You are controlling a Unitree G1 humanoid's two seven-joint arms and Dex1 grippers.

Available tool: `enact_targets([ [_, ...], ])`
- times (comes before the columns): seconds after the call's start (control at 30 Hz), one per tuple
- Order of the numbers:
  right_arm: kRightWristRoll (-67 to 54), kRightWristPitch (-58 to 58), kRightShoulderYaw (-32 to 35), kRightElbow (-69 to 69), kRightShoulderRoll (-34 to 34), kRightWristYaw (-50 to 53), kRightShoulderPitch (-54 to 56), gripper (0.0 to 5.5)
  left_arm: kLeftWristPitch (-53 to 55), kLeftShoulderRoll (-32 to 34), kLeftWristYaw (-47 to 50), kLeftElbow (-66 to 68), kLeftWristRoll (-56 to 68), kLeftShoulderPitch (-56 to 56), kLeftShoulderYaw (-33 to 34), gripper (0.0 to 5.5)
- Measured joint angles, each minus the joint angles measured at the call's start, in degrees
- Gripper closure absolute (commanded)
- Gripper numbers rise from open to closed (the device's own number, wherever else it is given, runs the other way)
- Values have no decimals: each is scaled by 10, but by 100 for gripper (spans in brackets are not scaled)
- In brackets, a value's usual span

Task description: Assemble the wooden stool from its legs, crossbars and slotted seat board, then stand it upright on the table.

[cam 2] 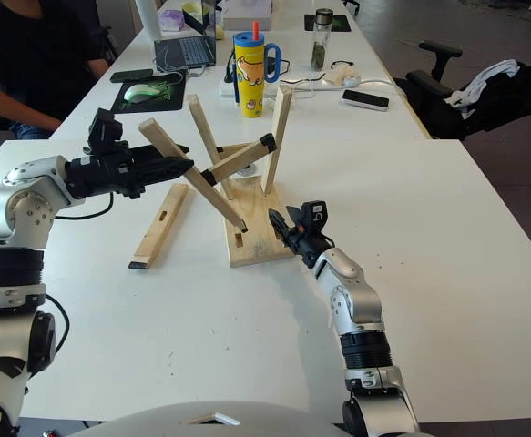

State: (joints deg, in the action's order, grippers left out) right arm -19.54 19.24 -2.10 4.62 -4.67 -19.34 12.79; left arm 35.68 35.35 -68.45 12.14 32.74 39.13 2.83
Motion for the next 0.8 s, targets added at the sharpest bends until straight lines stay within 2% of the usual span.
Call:
enact_targets([
  [0.23,41,-21,-21,39,17,14,2,297,-27,0,-22,13,-37,0,-31,347],
  [0.6,51,-10,-36,53,39,9,-2,297,-82,12,-51,56,-60,0,-39,347],
  [0.8,50,-9,-30,57,42,5,-4,297,-67,9,-60,42,-58,6,-45,347],
])
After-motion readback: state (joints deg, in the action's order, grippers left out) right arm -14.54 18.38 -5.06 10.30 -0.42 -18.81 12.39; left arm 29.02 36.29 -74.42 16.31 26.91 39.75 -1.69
